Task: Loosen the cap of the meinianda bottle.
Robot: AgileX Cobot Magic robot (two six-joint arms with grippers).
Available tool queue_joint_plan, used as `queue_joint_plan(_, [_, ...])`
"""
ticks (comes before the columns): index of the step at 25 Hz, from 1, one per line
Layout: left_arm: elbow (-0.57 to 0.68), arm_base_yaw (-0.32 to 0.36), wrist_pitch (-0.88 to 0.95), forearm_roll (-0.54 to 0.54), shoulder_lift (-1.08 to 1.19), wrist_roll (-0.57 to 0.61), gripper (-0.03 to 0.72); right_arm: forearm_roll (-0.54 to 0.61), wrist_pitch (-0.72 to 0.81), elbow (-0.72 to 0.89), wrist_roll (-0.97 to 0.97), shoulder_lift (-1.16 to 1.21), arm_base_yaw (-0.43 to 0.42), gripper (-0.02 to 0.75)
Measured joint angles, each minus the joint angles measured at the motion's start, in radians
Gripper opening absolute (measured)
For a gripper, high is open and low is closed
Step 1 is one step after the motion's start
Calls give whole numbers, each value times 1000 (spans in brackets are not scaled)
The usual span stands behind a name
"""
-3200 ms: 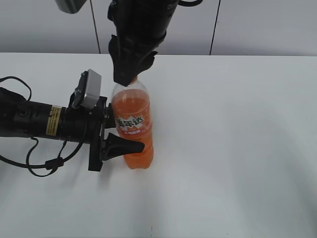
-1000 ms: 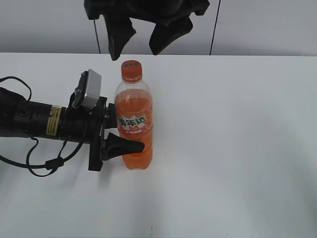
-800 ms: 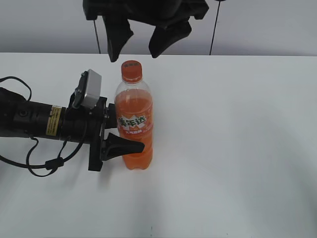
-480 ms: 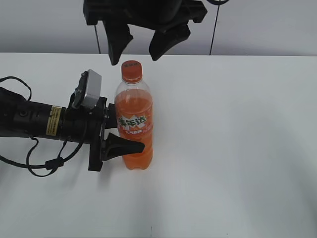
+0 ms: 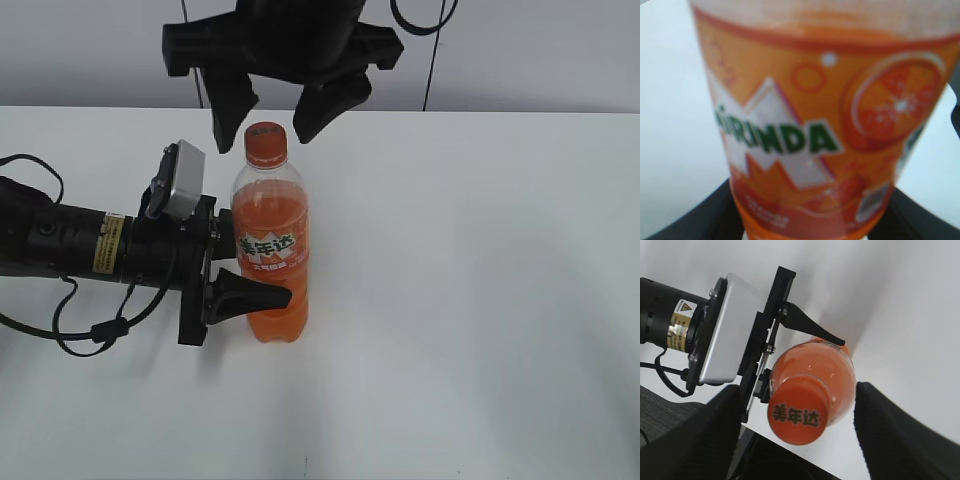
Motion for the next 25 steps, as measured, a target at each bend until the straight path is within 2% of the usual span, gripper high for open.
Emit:
queue_joint_plan(3, [0,0,0,0,0,0,410,2,0,0,0,2,0,499])
queue_joint_plan(9, [0,0,0,0,0,0,410,2,0,0,-13,2,0,278])
queue_joint_plan(17, [0,0,0,0,0,0,410,2,0,0,-62,2,0,274])
queue_joint_plan(25, [0,0,-1,1,0,1,410,14,-2,0,-509,2,0,274])
